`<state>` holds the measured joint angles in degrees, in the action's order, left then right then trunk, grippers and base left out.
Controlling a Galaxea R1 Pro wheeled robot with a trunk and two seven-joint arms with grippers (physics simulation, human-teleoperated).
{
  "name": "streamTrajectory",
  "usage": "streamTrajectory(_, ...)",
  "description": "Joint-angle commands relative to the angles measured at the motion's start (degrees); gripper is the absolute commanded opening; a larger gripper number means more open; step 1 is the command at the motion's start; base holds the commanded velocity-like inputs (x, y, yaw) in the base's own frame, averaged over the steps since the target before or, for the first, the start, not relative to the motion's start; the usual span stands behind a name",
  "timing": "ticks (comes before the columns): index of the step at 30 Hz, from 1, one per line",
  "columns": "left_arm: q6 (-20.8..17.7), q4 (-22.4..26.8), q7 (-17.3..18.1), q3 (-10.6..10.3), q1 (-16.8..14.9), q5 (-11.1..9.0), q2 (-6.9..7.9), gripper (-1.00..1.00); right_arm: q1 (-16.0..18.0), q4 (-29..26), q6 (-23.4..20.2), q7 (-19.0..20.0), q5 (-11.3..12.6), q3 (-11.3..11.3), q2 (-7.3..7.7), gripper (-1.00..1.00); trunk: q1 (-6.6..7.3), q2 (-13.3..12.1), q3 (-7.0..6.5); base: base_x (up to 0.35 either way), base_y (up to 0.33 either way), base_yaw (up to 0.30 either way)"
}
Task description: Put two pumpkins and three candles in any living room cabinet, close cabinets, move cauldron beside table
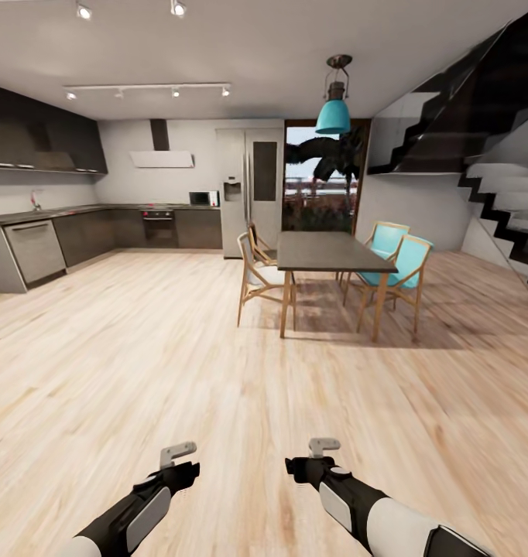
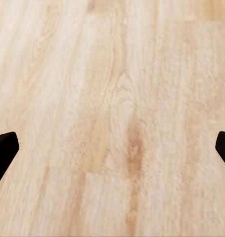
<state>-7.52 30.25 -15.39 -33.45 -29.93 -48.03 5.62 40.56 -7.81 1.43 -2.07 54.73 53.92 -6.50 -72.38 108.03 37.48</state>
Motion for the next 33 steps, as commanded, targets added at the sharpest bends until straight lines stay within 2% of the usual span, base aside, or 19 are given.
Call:
streamTrajectory(1,-0.12,0.16,-0.52,-0.47,-0.05,-0.42,0.09,1.00,0.04,-0.01,0.15,-0.22,0.50,0.48,0.00,1.00,-0.03,0.03,0.06,0.316,0.000,0.000)
streamTrajectory(6,-0.12,0.16,-0.52,-0.47,-0.08,-0.46,0.09,1.00,0.05,-0.01,0.15,-0.29,0.47,0.48,0.00,1.00,-0.03,0.03,0.06,0.316,0.000,0.109)
streamTrajectory(16,-0.12,0.16,-0.45,-0.46,-0.05,-0.47,0.09,1.00,0.04,-0.01,0.15,-0.53,0.46,0.48,0.00,1.00,-0.03,0.03,0.06,0.304,0.000,0.276)
streamTrajectory(33,-0.12,0.16,-0.48,-0.47,-0.04,-0.48,0.09,1.00,0.05,-0.01,0.24,-0.57,0.46,0.48,0.00,1.00,-0.03,0.03,0.06,0.021,0.000,0.291)
